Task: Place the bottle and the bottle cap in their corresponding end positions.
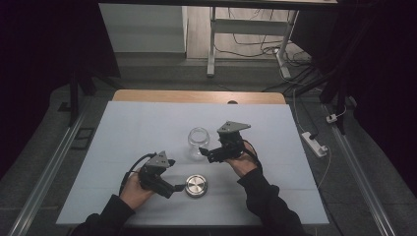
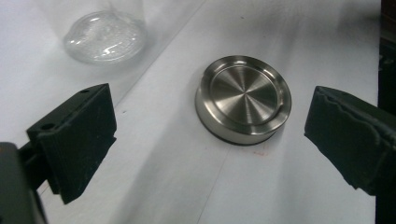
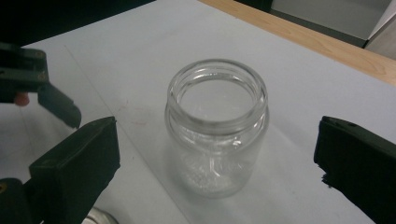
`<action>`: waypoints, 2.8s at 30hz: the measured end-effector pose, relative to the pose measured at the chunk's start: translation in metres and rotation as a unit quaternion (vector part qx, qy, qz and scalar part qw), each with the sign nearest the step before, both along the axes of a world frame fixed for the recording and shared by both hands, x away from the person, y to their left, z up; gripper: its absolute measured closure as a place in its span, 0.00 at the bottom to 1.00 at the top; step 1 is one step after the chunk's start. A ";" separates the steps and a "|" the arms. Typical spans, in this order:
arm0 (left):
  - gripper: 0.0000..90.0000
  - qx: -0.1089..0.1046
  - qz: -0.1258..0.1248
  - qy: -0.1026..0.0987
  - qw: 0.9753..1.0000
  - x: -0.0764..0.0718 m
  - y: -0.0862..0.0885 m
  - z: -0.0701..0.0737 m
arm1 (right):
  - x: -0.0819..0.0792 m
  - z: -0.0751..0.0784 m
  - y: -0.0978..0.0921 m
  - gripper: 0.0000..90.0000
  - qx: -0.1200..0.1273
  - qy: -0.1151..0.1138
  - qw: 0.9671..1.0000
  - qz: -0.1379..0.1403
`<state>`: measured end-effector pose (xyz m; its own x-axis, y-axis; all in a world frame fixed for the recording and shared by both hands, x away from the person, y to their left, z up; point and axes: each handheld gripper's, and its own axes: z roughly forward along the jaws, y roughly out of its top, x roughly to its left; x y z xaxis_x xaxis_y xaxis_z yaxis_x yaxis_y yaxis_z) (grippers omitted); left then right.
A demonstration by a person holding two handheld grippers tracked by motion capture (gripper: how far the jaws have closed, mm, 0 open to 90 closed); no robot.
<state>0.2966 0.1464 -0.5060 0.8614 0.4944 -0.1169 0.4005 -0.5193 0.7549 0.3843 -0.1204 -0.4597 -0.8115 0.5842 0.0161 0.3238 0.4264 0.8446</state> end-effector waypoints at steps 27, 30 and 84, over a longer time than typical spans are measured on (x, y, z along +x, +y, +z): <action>0.02 -0.029 0.048 0.014 0.998 -0.019 0.040 0.005 | -0.042 0.001 -0.019 0.00 0.011 -0.009 1.000 0.012; 0.01 -0.031 0.052 0.015 0.998 -0.023 0.044 0.005 | -0.046 0.000 -0.023 0.00 0.012 -0.007 1.000 0.009; 0.00 -0.057 0.157 0.035 0.985 -0.093 0.125 -0.009 | -0.129 -0.015 -0.153 0.00 0.009 -0.003 0.993 -0.120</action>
<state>0.2041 0.2718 -0.5151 0.6553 0.7158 -0.2415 0.5817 -0.2741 0.7658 0.2550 -0.2732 -0.4751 -0.6494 0.7601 0.0234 0.4088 0.3229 0.8536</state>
